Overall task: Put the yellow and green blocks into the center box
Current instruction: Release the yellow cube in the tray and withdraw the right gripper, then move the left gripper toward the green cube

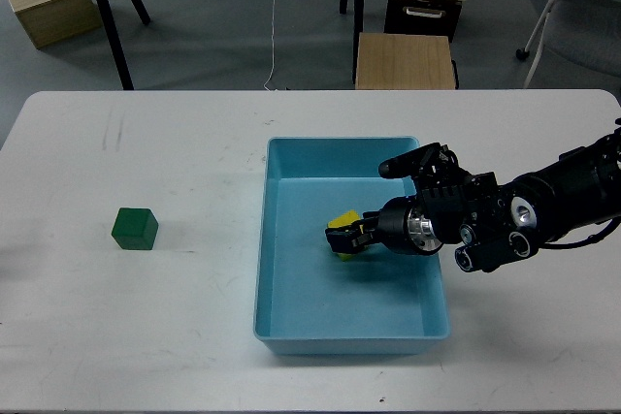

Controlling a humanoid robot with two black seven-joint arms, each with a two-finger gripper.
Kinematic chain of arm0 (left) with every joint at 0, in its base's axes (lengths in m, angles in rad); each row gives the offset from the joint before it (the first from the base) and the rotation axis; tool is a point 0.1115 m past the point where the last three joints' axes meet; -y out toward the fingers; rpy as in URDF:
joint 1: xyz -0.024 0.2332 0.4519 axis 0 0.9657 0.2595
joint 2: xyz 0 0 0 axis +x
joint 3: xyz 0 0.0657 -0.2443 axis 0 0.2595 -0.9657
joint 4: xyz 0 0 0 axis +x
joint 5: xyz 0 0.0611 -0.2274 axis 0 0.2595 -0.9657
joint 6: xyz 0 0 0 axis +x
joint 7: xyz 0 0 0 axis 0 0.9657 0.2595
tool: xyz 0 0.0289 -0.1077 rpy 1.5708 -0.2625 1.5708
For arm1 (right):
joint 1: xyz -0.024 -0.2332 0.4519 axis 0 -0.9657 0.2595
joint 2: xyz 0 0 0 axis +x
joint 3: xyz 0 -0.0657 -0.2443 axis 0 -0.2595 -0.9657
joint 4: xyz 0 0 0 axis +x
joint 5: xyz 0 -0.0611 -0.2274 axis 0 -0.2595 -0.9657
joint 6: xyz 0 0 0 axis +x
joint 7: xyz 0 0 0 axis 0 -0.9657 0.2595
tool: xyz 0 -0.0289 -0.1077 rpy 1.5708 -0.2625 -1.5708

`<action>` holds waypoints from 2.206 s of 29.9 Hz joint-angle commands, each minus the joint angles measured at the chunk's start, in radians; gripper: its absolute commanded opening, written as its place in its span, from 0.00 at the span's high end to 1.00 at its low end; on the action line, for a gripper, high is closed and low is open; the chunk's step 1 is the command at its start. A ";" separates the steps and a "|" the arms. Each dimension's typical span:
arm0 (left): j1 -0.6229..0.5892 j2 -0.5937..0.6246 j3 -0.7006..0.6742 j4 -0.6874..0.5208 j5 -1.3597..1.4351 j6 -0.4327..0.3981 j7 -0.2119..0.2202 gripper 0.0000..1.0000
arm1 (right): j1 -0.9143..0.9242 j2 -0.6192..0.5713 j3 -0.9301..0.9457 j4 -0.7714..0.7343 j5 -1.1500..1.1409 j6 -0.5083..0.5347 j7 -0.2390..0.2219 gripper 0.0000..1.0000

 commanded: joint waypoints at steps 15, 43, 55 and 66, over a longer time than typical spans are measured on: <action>-0.002 0.002 0.000 -0.001 0.000 0.000 0.000 0.00 | 0.025 -0.193 0.312 -0.135 0.143 0.038 -0.003 0.01; -0.003 0.002 0.000 -0.001 0.000 0.000 0.000 0.00 | -0.347 -1.223 0.573 0.200 0.227 -0.107 0.242 0.00; -0.005 0.003 0.000 -0.001 0.000 0.000 0.000 0.00 | -0.525 -1.097 0.587 0.194 0.232 -0.193 0.264 0.00; -0.038 0.032 -0.002 0.034 0.193 0.000 0.000 0.00 | -0.527 -1.078 0.587 0.195 0.238 -0.193 0.264 0.00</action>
